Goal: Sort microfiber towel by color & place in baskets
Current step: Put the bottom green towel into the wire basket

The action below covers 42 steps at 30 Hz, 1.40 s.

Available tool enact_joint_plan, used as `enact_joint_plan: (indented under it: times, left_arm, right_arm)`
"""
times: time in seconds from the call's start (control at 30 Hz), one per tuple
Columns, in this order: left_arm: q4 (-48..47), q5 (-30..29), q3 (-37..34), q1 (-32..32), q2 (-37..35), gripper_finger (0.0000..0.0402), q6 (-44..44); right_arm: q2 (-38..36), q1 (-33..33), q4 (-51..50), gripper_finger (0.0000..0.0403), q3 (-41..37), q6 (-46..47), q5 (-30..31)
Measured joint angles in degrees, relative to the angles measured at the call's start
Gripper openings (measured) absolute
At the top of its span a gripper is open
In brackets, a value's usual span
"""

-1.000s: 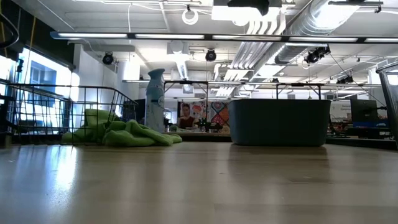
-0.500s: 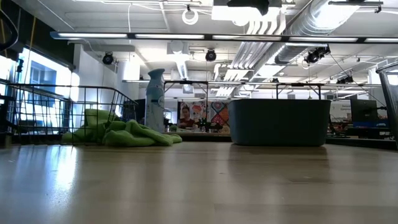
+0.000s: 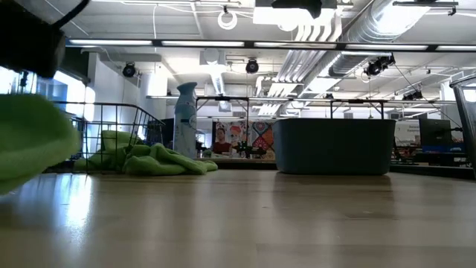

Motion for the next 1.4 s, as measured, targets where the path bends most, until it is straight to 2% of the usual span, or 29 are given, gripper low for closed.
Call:
enact_joint_plan:
  times: [0.3, 0.43, 0.53, 0.67, 0.8, 1.07, 1.4]
  left_arm:
    - [-2.39, 5.71, 12.77, 6.13, -4.15, 0.0001, 25.28]
    - [-7.62, 6.29, 19.17, 7.94, -7.36, 0.0001, 33.35]
    - [-10.33, 5.99, 23.64, 8.97, -10.28, 0.0001, 36.01]
    - [-11.57, 2.19, 28.43, 9.24, -14.05, 0.0001, 37.93]
    - [-11.24, -5.20, 31.66, 9.20, -17.66, 0.0000, 42.21]
    - [-7.33, -18.20, 32.08, 10.05, -20.88, 0.0000, 56.04]
    - [8.68, -18.91, 29.96, 18.61, -20.07, 0.0000, 75.33]
  right_arm:
    - [-0.02, 0.00, -0.24, 0.0220, 0.00, 0.38, -0.02]
    - [-0.02, 0.00, -0.57, 0.0220, 0.00, 0.38, -0.02]
    - [-0.02, 0.00, -1.20, 0.0220, 0.00, 0.38, -0.02]
    - [-0.02, 0.00, -1.52, 0.0220, 0.00, 0.36, -0.02]
    - [-0.04, 0.00, -1.46, 0.0220, 0.02, 0.38, -0.02]
    - [-0.04, 0.00, -1.11, 0.0220, 0.04, 1.80, -0.12]
    - [-0.50, 0.00, 3.22, 0.0220, 0.09, 2.52, -4.12]
